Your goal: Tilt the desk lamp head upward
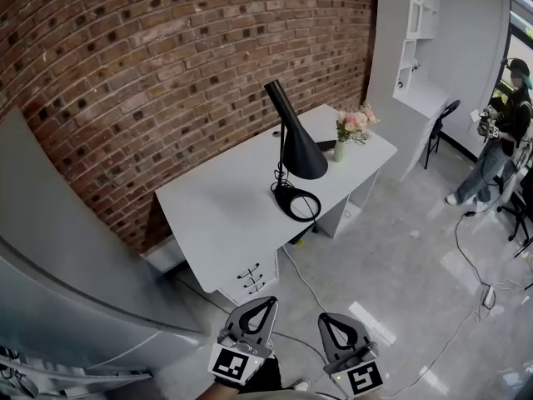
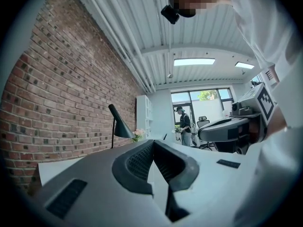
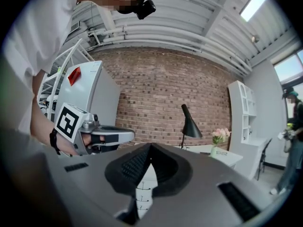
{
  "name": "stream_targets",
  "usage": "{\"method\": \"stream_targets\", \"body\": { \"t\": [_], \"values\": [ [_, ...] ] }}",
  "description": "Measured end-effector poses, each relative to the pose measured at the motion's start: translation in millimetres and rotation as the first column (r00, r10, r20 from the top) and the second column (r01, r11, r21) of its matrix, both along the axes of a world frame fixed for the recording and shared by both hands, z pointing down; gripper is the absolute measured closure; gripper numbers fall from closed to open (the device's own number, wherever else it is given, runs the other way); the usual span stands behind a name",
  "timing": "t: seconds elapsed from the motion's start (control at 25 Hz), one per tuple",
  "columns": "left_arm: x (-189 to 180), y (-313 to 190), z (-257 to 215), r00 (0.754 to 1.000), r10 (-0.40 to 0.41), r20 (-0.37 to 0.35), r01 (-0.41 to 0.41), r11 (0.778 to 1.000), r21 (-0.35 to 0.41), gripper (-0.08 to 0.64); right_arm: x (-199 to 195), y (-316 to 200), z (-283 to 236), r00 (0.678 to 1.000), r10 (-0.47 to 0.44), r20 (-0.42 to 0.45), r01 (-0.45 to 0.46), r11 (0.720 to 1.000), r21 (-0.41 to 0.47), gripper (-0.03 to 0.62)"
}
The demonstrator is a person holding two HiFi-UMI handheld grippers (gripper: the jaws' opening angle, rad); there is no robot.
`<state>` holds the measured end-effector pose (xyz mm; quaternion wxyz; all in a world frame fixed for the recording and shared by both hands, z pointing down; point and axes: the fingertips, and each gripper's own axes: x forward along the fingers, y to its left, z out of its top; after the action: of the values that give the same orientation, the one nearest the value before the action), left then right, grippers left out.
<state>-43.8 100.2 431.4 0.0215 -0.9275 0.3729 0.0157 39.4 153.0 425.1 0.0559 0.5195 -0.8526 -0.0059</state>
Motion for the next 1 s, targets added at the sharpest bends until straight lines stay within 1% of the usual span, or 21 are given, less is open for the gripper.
{"method": "stream_targets", "body": {
  "t": [0.44, 0.6, 0.8, 1.0],
  "values": [
    [-12, -78, 7, 0.999, 0.033, -0.023, -0.034, 0.999, -0.024, 0.552, -17, -78, 4, 0.999, 0.027, -0.019, -0.028, 0.999, -0.018, 0.58],
    [-18, -106, 7, 0.998, 0.06, -0.031, -0.06, 0.998, -0.007, 0.552, -30, -106, 4, 0.999, 0.032, -0.027, -0.032, 0.999, -0.02, 0.58],
    [-24, -137, 7, 0.994, 0.095, -0.052, -0.095, 0.995, -0.004, 0.552, -46, -136, 5, 0.998, 0.047, -0.05, -0.048, 0.998, -0.027, 0.58],
    [-37, -161, 5, 0.991, 0.11, -0.073, -0.11, 0.994, 0.001, 0.552, -59, -160, 5, 0.996, 0.063, -0.071, -0.065, 0.997, -0.033, 0.58]
  ]
}}
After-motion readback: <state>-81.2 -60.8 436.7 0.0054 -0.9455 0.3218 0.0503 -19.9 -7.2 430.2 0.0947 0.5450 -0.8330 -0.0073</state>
